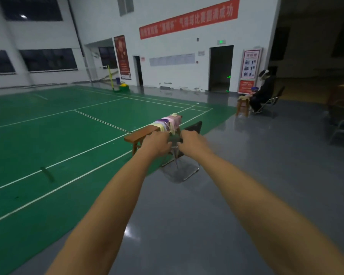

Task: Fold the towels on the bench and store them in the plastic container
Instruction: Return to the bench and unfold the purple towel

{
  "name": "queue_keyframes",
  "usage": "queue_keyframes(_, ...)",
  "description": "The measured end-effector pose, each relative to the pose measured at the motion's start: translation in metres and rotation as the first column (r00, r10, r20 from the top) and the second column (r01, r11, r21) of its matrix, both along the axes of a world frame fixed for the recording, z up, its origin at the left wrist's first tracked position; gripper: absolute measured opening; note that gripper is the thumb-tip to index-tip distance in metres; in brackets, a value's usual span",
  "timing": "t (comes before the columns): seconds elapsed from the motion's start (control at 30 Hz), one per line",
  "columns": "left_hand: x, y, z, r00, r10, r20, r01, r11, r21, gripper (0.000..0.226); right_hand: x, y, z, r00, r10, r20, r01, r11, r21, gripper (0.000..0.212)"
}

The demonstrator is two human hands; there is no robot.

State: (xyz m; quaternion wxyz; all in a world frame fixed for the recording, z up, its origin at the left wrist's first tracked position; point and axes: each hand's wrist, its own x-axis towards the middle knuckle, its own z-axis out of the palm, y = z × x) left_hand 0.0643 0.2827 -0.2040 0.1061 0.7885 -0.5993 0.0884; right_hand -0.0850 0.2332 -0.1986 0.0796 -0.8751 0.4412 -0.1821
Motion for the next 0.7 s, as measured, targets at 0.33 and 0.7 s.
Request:
queue_keyframes(0.33, 0.213, -0.168, 0.016, 0.990, 0.089, -0.105, -0.089, 0.996, 0.007, 0.034, 0.216, -0.190, 0.008, 0.998, 0.057, -0.012, -0.057, 0.998, 0.020, 0.029)
queue_keyframes(0.7, 0.385, -0.338, 0.009, 0.992, 0.093, -0.087, -0.091, 0.995, 0.030, 0.041, 0.397, -0.376, 0.002, 0.984, 0.146, -0.102, -0.142, 0.989, 0.041, 0.019)
